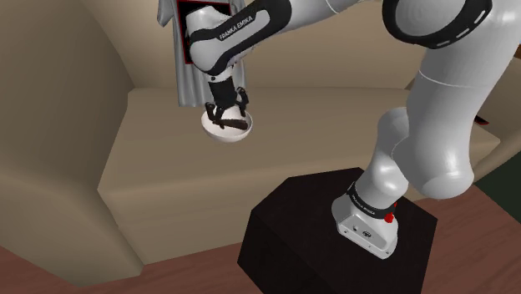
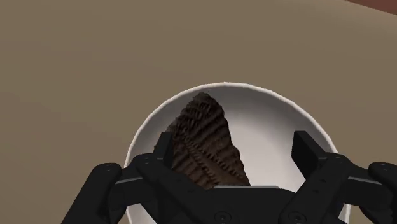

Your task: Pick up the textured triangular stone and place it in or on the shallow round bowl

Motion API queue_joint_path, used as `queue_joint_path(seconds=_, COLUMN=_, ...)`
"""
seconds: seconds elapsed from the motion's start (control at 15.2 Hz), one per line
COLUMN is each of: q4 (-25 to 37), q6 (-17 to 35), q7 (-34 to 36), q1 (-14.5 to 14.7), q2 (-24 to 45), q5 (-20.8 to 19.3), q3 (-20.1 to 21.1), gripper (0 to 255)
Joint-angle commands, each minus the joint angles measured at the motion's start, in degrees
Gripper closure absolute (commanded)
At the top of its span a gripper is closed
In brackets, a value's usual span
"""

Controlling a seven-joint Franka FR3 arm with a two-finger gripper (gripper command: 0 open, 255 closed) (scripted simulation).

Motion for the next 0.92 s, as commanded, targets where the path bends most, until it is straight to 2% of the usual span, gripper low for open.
queue_joint_path(seconds=0.0, q4=9.4, q6=-6.4, q7=-2.0, q1=3.0, q2=7.6, q5=-9.2, q3=1.5, gripper=0)
queue_joint_path(seconds=0.13, q4=17.0, q6=-11.0, q7=-5.2, q1=6.4, q2=14.7, q5=-17.5, q3=2.7, gripper=0)
queue_joint_path(seconds=0.2, q4=17.6, q6=-11.4, q7=-5.6, q1=6.9, q2=15.5, q5=-18.2, q3=2.6, gripper=0)
queue_joint_path(seconds=0.66, q4=11.9, q6=-5.7, q7=-5.0, q1=6.2, q2=15.2, q5=-19.0, q3=2.3, gripper=0)
queue_joint_path(seconds=0.86, q4=11.9, q6=-5.7, q7=-5.0, q1=6.1, q2=15.2, q5=-19.0, q3=2.4, gripper=0)
